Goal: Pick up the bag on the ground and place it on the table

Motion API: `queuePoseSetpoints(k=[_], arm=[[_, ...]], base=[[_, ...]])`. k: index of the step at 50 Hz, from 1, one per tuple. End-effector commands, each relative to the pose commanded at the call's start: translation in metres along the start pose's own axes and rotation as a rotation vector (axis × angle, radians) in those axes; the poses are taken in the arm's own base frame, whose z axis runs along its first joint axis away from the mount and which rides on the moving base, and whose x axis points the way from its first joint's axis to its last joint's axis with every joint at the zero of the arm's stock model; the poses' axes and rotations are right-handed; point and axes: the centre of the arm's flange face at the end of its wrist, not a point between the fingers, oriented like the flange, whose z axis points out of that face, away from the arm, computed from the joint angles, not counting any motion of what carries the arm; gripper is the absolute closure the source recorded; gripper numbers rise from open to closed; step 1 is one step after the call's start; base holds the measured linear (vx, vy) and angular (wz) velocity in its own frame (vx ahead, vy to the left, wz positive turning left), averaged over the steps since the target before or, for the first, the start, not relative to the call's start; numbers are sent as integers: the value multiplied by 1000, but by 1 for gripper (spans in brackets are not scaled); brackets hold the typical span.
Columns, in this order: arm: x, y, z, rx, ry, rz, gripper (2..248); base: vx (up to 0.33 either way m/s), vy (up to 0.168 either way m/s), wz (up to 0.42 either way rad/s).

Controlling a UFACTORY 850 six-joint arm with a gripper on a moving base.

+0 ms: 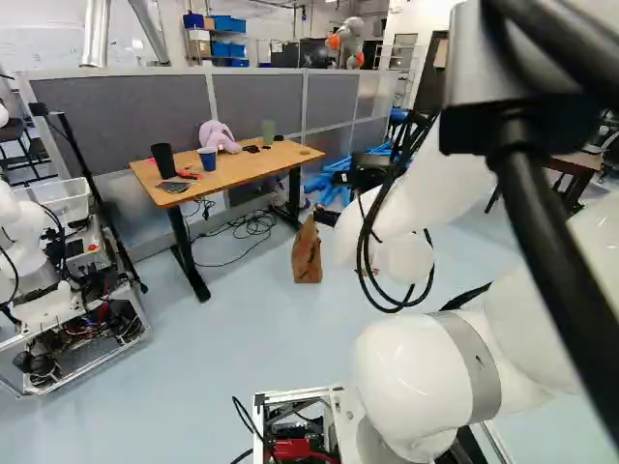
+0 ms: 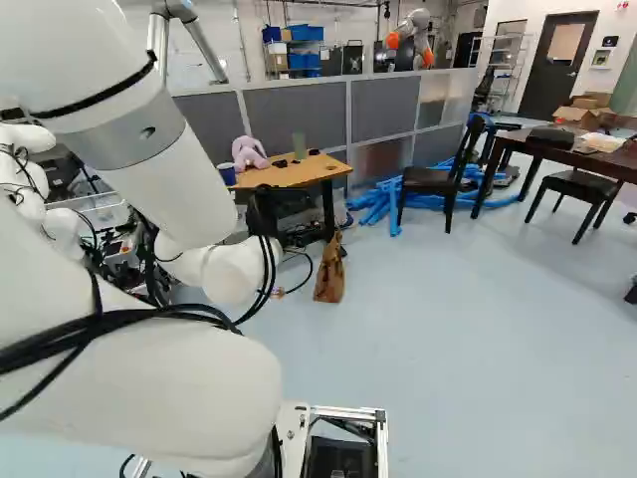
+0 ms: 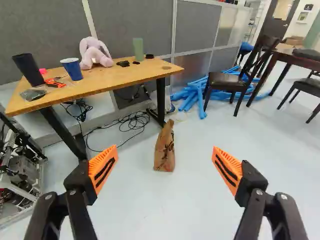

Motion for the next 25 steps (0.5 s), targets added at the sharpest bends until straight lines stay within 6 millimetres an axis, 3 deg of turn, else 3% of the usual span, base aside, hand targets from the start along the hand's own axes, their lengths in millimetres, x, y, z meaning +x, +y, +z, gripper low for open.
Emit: queuePoseSetpoints(k=[25], arm=[[0, 0, 0, 0, 0, 0, 3]], base=[[203, -38, 2]])
